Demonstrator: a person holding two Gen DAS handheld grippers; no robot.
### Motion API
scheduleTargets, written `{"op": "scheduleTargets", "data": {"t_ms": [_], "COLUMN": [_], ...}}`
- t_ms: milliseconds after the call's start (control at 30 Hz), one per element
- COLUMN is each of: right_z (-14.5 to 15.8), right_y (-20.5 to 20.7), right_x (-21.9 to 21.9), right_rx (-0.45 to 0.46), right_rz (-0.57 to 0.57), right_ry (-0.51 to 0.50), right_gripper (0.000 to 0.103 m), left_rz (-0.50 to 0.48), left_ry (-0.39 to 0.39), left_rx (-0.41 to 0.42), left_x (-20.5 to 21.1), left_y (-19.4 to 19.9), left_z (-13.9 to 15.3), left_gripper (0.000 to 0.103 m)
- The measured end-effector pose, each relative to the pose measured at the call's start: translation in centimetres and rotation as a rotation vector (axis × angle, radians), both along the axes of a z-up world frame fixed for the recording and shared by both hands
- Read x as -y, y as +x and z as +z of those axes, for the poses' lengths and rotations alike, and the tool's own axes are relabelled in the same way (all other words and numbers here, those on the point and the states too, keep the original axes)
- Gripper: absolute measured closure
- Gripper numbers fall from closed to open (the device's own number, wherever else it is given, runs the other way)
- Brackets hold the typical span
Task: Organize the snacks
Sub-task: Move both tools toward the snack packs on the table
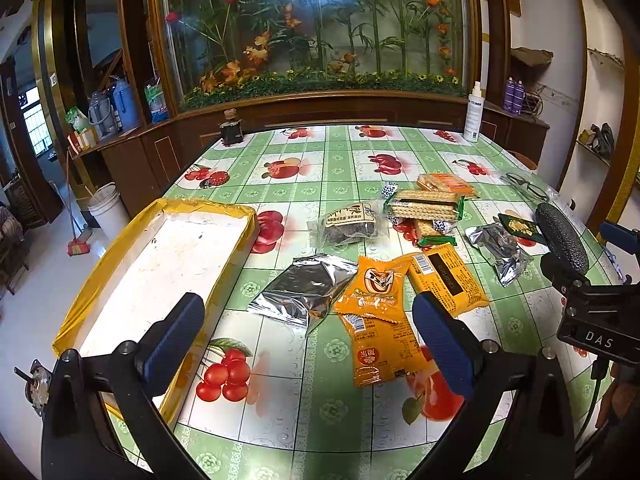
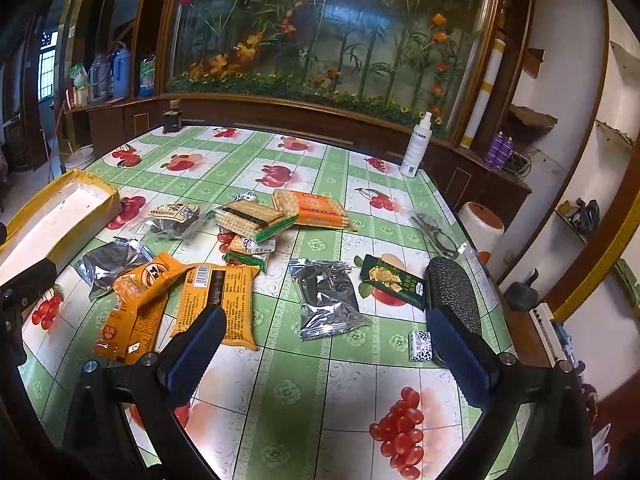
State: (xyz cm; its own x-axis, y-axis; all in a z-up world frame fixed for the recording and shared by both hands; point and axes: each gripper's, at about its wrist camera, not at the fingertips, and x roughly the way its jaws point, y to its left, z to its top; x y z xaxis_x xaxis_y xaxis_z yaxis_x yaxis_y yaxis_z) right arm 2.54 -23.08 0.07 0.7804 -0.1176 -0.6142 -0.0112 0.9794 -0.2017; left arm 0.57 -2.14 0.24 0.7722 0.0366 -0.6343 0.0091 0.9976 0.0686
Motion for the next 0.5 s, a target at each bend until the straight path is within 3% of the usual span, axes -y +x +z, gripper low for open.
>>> {"op": "scheduleTargets", "data": {"t_ms": [333, 500], "right_z": [0.2, -0.3], "right_y": [-0.3, -0.3], "right_x": [0.0, 1.8], "right_rx": [0.004, -0.03], "right_rz": [-0.001, 0.009], "right_ry": [0.0, 0.095], "right_gripper": [0.001, 0.001], "left_rz": [-0.005, -0.017], "left_ry": [-0.002, -0.009], "left_rx": [-0.005, -0.036], "left_x": [0.2, 0.1], "left_y": [-0.1, 0.1], "left_z": [0.0, -0.7], "left_gripper": [0.0, 0.0]}}
